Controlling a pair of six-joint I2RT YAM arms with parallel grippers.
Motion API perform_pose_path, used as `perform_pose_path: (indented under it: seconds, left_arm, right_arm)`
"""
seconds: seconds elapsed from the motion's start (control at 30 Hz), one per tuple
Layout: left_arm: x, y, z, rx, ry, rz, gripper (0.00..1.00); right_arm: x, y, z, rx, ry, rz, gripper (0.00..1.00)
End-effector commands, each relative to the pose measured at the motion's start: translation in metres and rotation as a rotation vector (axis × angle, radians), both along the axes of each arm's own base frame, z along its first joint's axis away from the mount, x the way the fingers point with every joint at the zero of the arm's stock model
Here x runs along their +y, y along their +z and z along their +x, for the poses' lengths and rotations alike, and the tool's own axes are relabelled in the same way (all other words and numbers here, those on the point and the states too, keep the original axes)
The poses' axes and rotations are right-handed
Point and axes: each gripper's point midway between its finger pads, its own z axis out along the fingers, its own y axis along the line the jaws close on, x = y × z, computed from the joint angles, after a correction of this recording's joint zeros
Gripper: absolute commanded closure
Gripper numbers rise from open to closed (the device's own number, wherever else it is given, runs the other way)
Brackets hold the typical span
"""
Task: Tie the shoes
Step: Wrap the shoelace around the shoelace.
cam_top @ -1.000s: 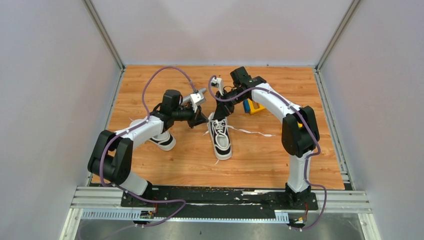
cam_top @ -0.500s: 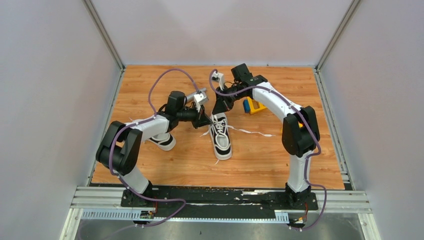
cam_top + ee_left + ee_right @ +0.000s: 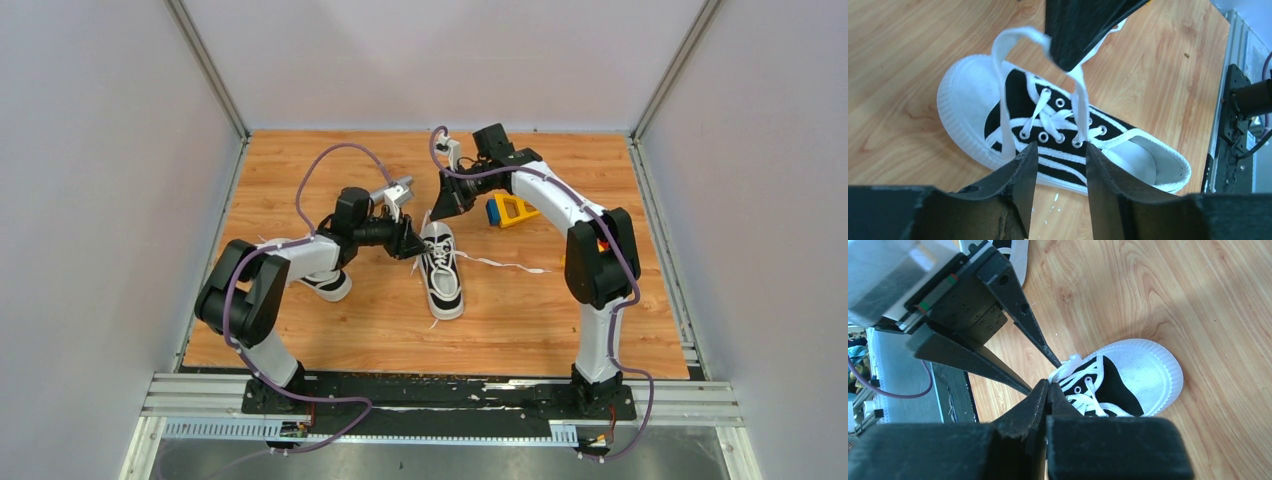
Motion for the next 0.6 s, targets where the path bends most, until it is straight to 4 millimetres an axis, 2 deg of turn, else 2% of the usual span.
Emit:
perform_pose_path:
  seconds: [0.0, 0.03, 0.07, 0.1, 0.27, 0.37, 0.4, 0.47, 0.57]
  left_arm:
    - [0.006, 0.007, 0.009, -0.036, 0.097, 0.010, 0.49]
    - [0.011, 0.012, 0.014, -0.066, 0.136, 0.019, 0.46]
    - [0.016, 0.007, 0.011, -0.071, 0.153, 0.031, 0.45]
    - [0.017, 0.021, 0.014, -0.137, 0.167, 0.010, 0.44]
    - [0.018, 0.041, 0.011, -0.355, 0.174, 0.019, 0.41]
    - [0.024, 0.048, 0.025, -0.439, 0.214, 0.055, 0.34]
    - [0.027, 0.045, 0.032, -0.447, 0.242, 0.074, 0.31]
    - [0.022, 0.043, 0.033, -0.429, 0.199, 0.047, 0.21]
    - [0.005, 0.047, 0.023, -0.404, 0.054, -0.018, 0.16]
  right_arm:
    - [0.006, 0.006, 0.007, -0.008, -0.020, 0.022, 1.00]
    - [0.005, 0.006, 0.007, -0.008, -0.025, 0.019, 1.00]
    - [0.005, 0.006, 0.008, -0.005, -0.033, 0.014, 1.00]
    - [0.004, 0.006, 0.009, -0.007, -0.042, 0.010, 1.00]
    - [0.002, 0.005, 0.005, 0.010, -0.057, 0.004, 1.00]
    - [0.002, 0.004, 0.001, 0.033, -0.056, 0.010, 1.00]
    - [0.002, 0.004, 0.000, 0.041, -0.056, 0.013, 1.00]
    - [0.003, 0.005, 0.000, 0.053, -0.062, 0.017, 1.00]
    - [0.004, 0.008, -0.001, 0.057, -0.067, 0.025, 1.00]
